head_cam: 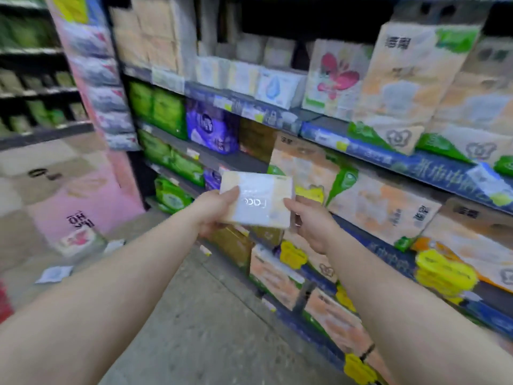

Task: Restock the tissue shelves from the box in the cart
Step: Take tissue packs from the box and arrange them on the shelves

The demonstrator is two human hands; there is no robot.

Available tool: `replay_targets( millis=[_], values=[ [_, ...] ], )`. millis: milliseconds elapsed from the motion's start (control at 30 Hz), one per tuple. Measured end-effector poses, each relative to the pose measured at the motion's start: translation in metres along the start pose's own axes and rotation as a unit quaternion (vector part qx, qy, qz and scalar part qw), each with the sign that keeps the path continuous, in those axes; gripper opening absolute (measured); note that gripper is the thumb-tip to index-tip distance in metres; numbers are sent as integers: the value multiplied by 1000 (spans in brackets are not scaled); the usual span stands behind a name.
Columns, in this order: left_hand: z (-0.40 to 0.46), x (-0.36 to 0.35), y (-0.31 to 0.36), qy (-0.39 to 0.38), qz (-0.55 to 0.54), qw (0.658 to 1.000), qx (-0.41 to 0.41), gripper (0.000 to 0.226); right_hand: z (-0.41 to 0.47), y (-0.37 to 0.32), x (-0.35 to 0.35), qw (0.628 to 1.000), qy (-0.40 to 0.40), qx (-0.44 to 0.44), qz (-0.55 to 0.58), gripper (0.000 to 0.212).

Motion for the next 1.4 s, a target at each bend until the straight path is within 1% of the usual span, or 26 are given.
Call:
replay_targets(
  millis=[67, 133, 233, 300, 400, 467, 567, 700, 767, 800, 833, 867, 900, 933, 967, 1033, 1100, 1200, 1233, 1333, 1400],
  values=[
    [7, 34, 19, 19, -9, 1000, -16, 30, 31, -21, -22, 1000, -14, 15, -9, 17],
    [17, 67, 40, 41, -2, 999, -28, 33, 65, -38, -41, 999, -33, 31, -20, 17],
    [42, 104, 78, 45, 18, 997, -64, 30, 117, -65, -59, 996, -42, 72, -34, 30],
    [67, 126, 105, 49, 39, 994, -90, 26, 150, -87, -61, 993, -38, 97, -52, 32],
    [115, 154, 145, 57, 55, 992, -100, 24, 204, -122, -51, 988, -34, 124, -80, 32],
    [152, 163, 175, 42, 60, 992, -106, 24, 242, -152, -37, 986, -13, 140, -95, 31],
    [205, 172, 219, 21, 48, 991, -124, 16, 292, -206, -16, 976, 16, 175, -127, 34],
    [263, 199, 261, 27, 25, 989, -143, 27, 352, -250, -3, 968, 25, 193, -156, 44],
    [288, 212, 277, 33, 24, 988, -148, 39, 376, -261, 0, 964, 34, 196, -178, 50],
    [302, 220, 286, 36, 30, 987, -154, 44, 387, -266, 2, 962, 41, 201, -179, 48],
    [313, 223, 296, 33, 42, 985, -162, 41, 397, -271, 4, 962, 48, 205, -174, 46],
    [326, 228, 307, 29, 53, 983, -173, 30, 408, -275, 8, 962, 58, 208, -165, 44],
    [338, 231, 317, 19, 66, 981, -183, 19, 416, -279, 10, 963, 73, 207, -159, 42],
    [352, 234, 326, 3, 74, 979, -191, 14, 425, -281, 13, 963, 87, 206, -150, 41],
    [365, 237, 333, -14, 83, 977, -198, 15, 433, -282, 15, 962, 102, 206, -146, 44],
    [394, 244, 339, -53, 107, 972, -203, 21, 448, -277, 17, 961, 135, 194, -141, 46],
    [421, 249, 334, -97, 128, 970, -184, 29, 460, -264, 20, 963, 167, 161, -136, 49],
    [456, 258, 313, -168, 176, 960, -139, 59, 474, -245, 18, 967, 182, 88, -156, 55],
    [457, 256, 309, -179, 186, 958, -128, 62, 472, -243, 17, 966, 180, 74, -170, 56],
    [465, 258, 305, -220, 211, 946, -112, 46, 473, -242, 12, 960, 200, 44, -192, 49],
    [471, 258, 304, -230, 225, 940, -114, 47, 470, -241, 6, 959, 204, 26, -193, 47]
  ],
)
Point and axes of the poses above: each hand's wrist, its own z-axis towards the middle knuckle, its own x-axis out of the back of the hand, y = z × x, the point moved 9 cm from there along z, towards the middle knuckle, and after that the axes turned 13 degrees about -y, right-handed, at the moved point
